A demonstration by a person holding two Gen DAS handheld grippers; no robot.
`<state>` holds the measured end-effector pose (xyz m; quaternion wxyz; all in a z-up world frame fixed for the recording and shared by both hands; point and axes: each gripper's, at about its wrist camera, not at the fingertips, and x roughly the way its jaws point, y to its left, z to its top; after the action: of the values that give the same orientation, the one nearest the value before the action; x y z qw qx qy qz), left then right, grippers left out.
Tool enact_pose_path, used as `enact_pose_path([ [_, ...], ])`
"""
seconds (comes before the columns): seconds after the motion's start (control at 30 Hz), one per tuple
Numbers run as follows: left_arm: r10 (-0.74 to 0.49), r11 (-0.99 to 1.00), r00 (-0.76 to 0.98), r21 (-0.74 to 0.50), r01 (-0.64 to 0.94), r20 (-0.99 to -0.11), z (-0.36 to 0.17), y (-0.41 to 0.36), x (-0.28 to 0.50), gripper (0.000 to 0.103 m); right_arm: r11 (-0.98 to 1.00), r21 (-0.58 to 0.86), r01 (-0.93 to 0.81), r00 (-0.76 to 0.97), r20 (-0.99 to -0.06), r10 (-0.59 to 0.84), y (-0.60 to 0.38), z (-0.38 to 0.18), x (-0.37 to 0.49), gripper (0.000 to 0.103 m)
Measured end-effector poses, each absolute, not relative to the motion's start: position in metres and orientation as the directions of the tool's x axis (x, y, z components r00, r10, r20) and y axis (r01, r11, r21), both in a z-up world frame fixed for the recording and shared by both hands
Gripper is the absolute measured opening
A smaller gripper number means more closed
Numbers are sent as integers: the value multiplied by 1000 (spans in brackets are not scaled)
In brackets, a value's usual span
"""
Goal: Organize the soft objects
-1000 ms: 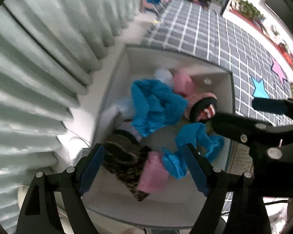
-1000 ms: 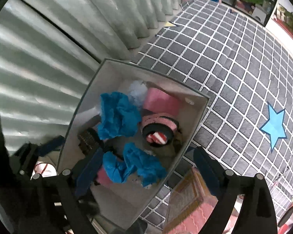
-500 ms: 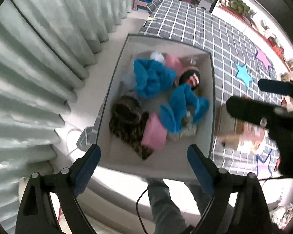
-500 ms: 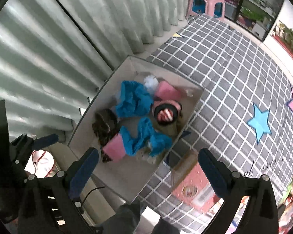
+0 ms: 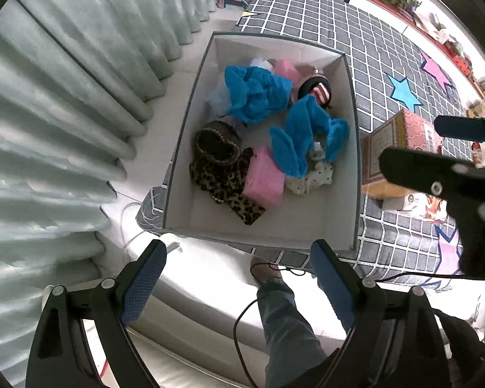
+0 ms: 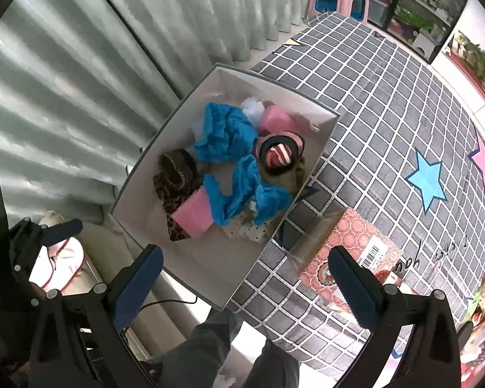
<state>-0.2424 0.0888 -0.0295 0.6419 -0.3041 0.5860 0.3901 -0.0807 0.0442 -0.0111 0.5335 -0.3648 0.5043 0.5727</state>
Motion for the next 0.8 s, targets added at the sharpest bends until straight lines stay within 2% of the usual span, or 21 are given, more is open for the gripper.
enact_pose_path([
  [0.8, 158, 511, 26, 59, -858, -987, -23, 94, -245, 92, 65, 157, -985, -137, -959, 250, 46, -3, -90, 103],
])
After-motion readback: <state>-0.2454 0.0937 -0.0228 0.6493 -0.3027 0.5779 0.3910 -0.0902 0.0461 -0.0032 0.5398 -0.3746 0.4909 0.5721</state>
